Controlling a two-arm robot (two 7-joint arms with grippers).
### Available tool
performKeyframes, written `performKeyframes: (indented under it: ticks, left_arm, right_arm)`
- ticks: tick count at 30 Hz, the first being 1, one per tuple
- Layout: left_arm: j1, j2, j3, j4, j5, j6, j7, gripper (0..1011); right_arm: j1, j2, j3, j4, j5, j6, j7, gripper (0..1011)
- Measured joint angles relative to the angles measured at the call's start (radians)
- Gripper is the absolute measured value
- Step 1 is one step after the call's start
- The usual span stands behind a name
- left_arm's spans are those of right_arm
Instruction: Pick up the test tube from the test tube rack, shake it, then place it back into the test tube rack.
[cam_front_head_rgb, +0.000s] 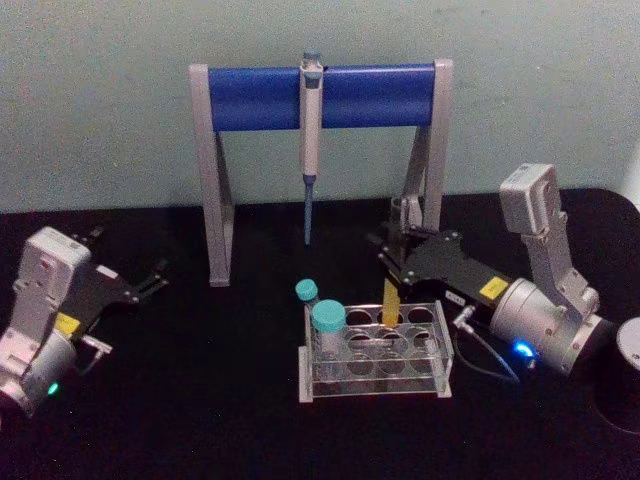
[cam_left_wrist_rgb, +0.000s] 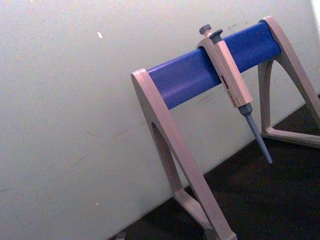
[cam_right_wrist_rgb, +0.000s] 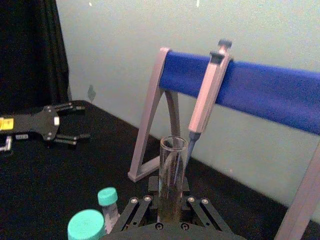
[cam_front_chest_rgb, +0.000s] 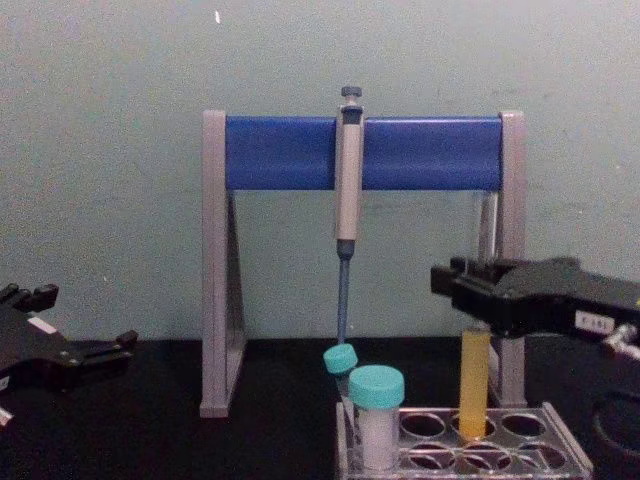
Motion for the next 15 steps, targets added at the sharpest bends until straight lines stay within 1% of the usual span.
performKeyframes:
  ticks: [7, 11, 15]
  left_arm:
    - [0.0, 0.0, 0.0, 0.0, 0.0, 0.0, 0.0, 1010]
    - [0.0, 0.0, 0.0, 0.0, 0.0, 0.0, 0.0, 1010]
    - [0.0, 0.0, 0.0, 0.0, 0.0, 0.0, 0.0, 1010]
  right_arm:
    - [-0.006, 0.008, 0.021, -0.043, 0.001, -0.006, -0.003, 237]
    - [-0.001, 0.007, 0.026, -0.048, 0.002, -0.008, -0.003, 237]
    - [0.019, 0.0, 0.029, -0.041, 0.002, -0.011, -0.002, 237]
